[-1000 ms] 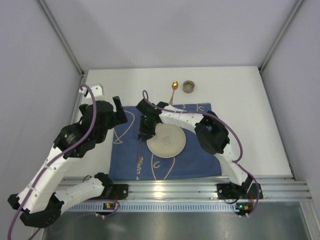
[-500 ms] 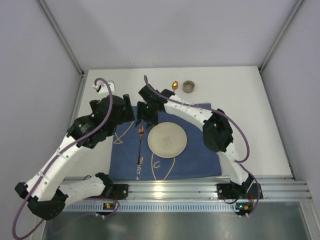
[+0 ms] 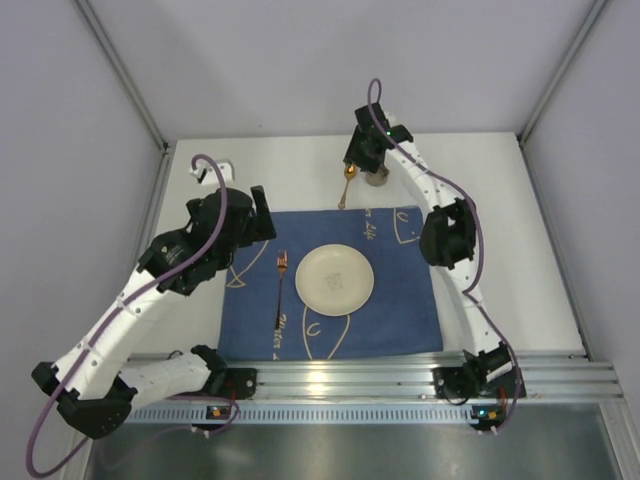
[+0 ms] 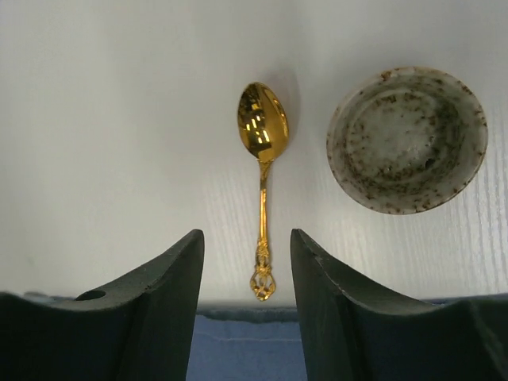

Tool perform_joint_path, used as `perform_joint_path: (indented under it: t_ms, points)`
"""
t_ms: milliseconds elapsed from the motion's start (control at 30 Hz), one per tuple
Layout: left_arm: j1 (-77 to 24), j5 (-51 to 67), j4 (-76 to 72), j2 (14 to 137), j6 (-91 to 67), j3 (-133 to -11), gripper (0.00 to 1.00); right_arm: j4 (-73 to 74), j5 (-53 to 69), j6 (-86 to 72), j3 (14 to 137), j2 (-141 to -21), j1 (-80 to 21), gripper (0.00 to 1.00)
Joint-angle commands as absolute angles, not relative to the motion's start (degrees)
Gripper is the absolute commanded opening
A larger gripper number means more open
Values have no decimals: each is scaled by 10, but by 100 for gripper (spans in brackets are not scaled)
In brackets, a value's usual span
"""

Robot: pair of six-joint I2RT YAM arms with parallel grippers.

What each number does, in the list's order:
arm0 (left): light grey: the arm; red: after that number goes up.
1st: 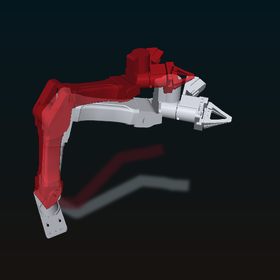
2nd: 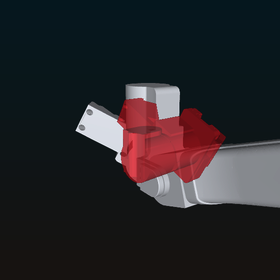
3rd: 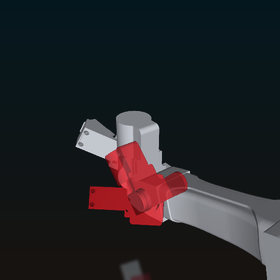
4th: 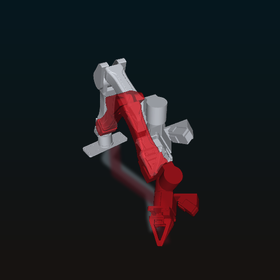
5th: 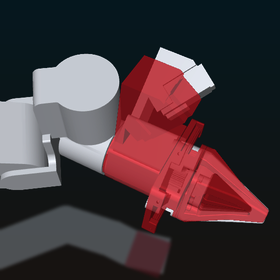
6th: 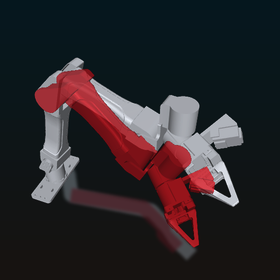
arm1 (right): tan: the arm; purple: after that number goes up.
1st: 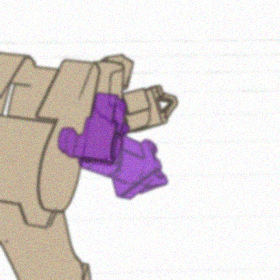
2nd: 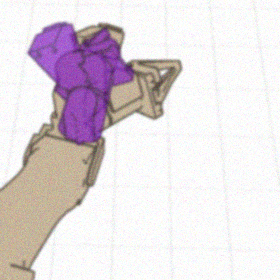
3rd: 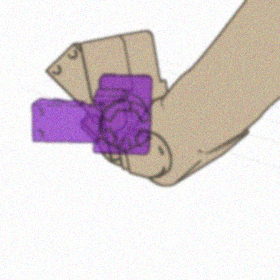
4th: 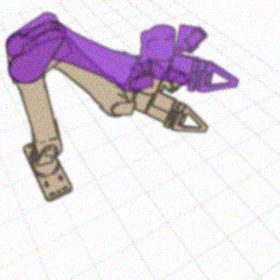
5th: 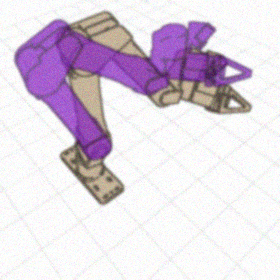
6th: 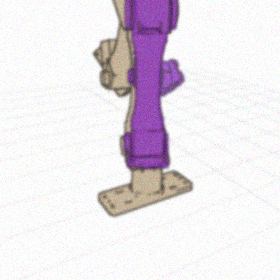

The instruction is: Set the dinner table for one person

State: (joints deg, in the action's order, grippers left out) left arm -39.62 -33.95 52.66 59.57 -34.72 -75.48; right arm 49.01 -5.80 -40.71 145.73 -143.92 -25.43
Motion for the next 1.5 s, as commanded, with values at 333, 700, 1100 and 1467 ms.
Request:
perform_joint_path:
  t_ms: [333, 700, 1100, 1467]
  points:
    - [-392, -316, 500, 664, -334, -779, 98, 459, -110, -374, 1468, -1520, -283, 46]
    - [-385, -315, 504, 640, -359, -747, 99, 512, -188, -307, 1509, -1562, -316, 27]
    - [-377, -315, 511, 599, -376, -709, 98, 564, -170, -289, 1485, -1543, -292, 24]
    - [-377, -311, 519, 575, -369, -691, 99, 521, -196, -250, 1356, -1448, -267, 23]
